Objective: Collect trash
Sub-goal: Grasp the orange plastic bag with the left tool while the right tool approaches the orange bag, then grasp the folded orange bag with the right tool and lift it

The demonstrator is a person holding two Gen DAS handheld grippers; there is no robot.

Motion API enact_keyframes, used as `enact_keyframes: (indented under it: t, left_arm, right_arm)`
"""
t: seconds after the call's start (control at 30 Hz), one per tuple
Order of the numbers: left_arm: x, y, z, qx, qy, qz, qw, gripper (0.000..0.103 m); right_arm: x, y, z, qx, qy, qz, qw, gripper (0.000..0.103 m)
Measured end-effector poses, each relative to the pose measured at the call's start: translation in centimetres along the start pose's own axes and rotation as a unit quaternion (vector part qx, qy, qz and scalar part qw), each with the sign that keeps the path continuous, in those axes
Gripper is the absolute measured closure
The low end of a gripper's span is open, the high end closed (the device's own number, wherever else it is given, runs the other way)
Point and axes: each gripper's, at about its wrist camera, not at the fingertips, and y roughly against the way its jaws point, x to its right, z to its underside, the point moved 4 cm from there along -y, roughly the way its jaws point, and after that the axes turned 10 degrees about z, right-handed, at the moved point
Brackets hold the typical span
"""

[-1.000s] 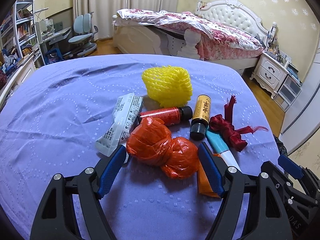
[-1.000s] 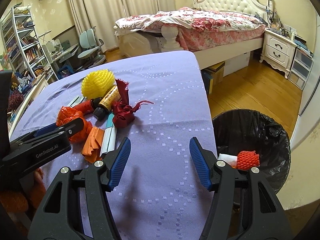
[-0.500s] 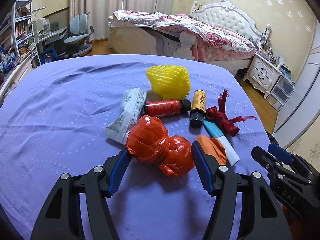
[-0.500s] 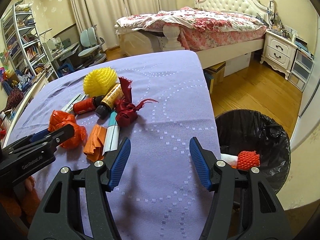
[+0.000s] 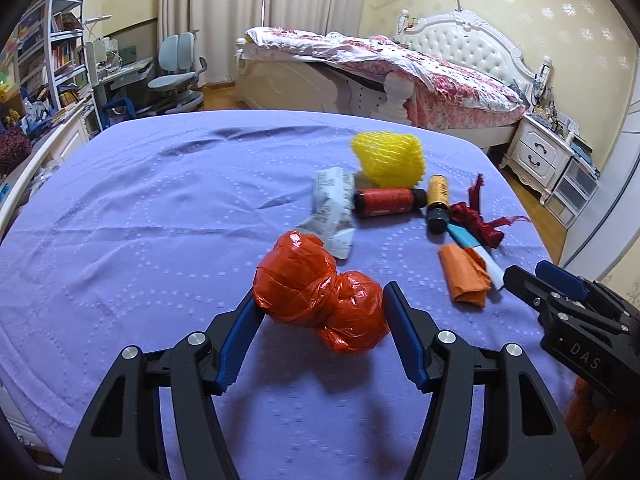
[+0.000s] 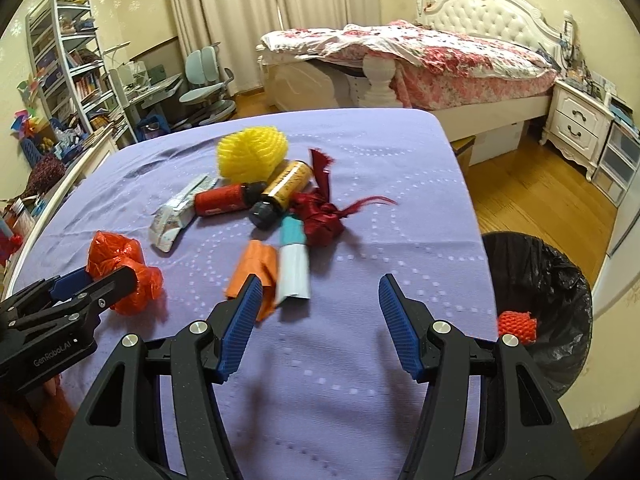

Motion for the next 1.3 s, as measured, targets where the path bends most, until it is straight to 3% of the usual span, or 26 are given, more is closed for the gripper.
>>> enact_keyframes:
  t: [0.3, 0.8, 0.93, 1.03, 1.3]
  left_arm:
    - [-4.0, 0.1, 0.0, -0.001, 0.024, -0.022, 0.9995, 0.041]
    - [-5.2, -0.1, 0.4, 0.004, 0.037, -0.014, 0.9992, 0.041]
    - [-5.3, -0.1, 0.5, 0.006, 0.04, -0.013, 0.9991, 0.041]
    - [-5.4, -0.1, 0.5, 0.006, 0.04, -0.012, 0.9991, 0.041]
    - [-5.4, -0.1, 0.5, 0.006, 0.041, -0.012, 0.9991, 0.041]
  right_arm:
    - [-3.5, -0.4, -0.5, -0.01, 0.027, -0.026, 0.999, 0.055]
    - [-5.6, -2.5, -0.9, -0.029, 0.038, -0.017, 0.999, 0.055]
    - [-6.7, -2.5, -0.8, -0.04, 0.052, -0.051, 0.997, 0.055]
    - [-7.3, -2.2, -0.9, -0.023, 0.068, -0.032, 0.997, 0.055]
    - [-7.4, -3.6, -1.0, -0.05, 0.034, -0.022, 0.998, 0.055]
